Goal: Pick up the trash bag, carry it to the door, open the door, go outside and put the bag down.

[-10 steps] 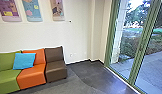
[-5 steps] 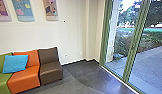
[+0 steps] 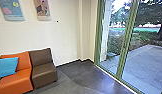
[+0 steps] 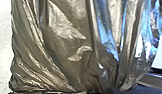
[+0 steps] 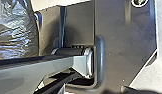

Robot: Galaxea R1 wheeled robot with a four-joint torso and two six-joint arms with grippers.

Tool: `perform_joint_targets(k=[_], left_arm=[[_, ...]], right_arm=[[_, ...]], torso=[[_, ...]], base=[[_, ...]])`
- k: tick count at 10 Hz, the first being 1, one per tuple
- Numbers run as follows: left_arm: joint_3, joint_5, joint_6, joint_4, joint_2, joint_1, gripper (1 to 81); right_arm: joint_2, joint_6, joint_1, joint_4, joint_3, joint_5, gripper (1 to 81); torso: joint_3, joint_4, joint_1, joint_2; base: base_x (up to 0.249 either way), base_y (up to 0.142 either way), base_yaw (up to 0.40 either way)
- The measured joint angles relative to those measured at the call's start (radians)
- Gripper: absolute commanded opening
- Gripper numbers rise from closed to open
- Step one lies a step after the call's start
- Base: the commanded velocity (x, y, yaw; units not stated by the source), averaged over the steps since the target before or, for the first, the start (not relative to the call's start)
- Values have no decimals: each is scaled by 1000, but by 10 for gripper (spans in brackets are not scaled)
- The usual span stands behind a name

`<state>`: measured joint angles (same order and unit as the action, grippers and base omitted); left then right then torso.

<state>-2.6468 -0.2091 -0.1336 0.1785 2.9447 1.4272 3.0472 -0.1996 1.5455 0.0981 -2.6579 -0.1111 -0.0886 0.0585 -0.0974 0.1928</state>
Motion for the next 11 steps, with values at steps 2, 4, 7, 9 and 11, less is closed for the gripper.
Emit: perform_joint_targets(k=[2, 4, 7, 9, 11], left_arm=[[-1, 1, 0, 0, 0, -2, 10], [-1, 0, 0, 0, 1, 0, 10], [-2, 2, 0, 0, 3, -3, 10], [-3, 1, 0, 0, 3, 0, 10], [-3, 1, 0, 0, 5, -2, 10]], right_arm=[[1, -6, 2, -1, 0, 0, 811], [1, -3, 1, 0, 0, -1, 811], [2, -5, 3, 0, -2, -1, 811], [2, -6, 3, 0, -2, 0, 811], [3, -8, 3, 0, -2, 1, 811]], torso=[[0, 0, 0, 0], [0, 0, 0, 0], [0, 0, 0, 0], [0, 0, 0, 0], [0, 0, 0, 0]], base=[[0, 0, -180], [0, 0, -194], [0, 0, -199], [0, 0, -206], [0, 0, -219]])
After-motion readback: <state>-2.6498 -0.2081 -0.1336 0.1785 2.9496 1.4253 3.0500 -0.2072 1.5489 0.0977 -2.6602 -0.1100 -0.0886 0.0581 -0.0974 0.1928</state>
